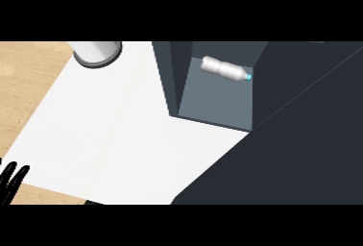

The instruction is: Pick up the bottled water, place it into the cabinet and close the cabinet

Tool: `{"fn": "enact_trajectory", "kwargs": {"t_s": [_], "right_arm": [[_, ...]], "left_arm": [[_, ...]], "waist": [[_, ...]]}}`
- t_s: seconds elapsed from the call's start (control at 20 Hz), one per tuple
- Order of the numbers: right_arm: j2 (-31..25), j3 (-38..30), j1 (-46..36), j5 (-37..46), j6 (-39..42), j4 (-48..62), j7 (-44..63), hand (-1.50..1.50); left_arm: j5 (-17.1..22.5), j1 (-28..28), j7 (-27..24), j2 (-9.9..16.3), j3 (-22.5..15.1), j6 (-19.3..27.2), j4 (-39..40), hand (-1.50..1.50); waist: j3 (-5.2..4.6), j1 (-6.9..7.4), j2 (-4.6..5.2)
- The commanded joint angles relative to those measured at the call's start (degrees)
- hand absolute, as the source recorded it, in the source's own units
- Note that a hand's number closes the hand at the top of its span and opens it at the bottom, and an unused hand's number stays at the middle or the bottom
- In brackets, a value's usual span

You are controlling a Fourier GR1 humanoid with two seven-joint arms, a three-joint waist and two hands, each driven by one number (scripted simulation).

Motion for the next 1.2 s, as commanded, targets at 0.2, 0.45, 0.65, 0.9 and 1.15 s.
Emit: {"fn": "enact_trajectory", "kwargs": {"t_s": [0.2,0.45,0.65,0.9,1.15], "right_arm": [[11.2,-9.8,-16.2,-0.6,-11.7,17.8,8.1,1.5],[16.1,-16.5,-30.2,2.1,-17.2,30.1,10.2,1.5],[16.0,-22.8,-42.0,3.1,-18.4,42.0,10.1,1.5],[15.8,-26.6,-53.0,4.1,-18.8,55.3,8.5,1.5],[16.0,-28.2,-55.9,2.9,-17.0,60.6,6.3,1.5]], "left_arm": [[1.5,2.0,-0.7,0.5,0.9,-2.9,0.9,-1.5],[2.9,1.8,-0.2,0.3,2.1,-3.5,2.3,-1.5],[3.3,2.9,0.2,1.3,2.9,-4.1,-0.2,-1.5],[3.2,3.2,0.5,0.1,3.1,-3.8,-0.5,-1.5],[2.3,3.5,-0.2,-0.9,3.6,-5.1,1.3,-1.5]], "waist": [[0.46,-1.57,-0.94],[0.57,-3.25,-1.15],[0.83,-3.87,-1.45],[0.86,-5.16,-1.58],[0.82,-5.65,-1.58]]}}
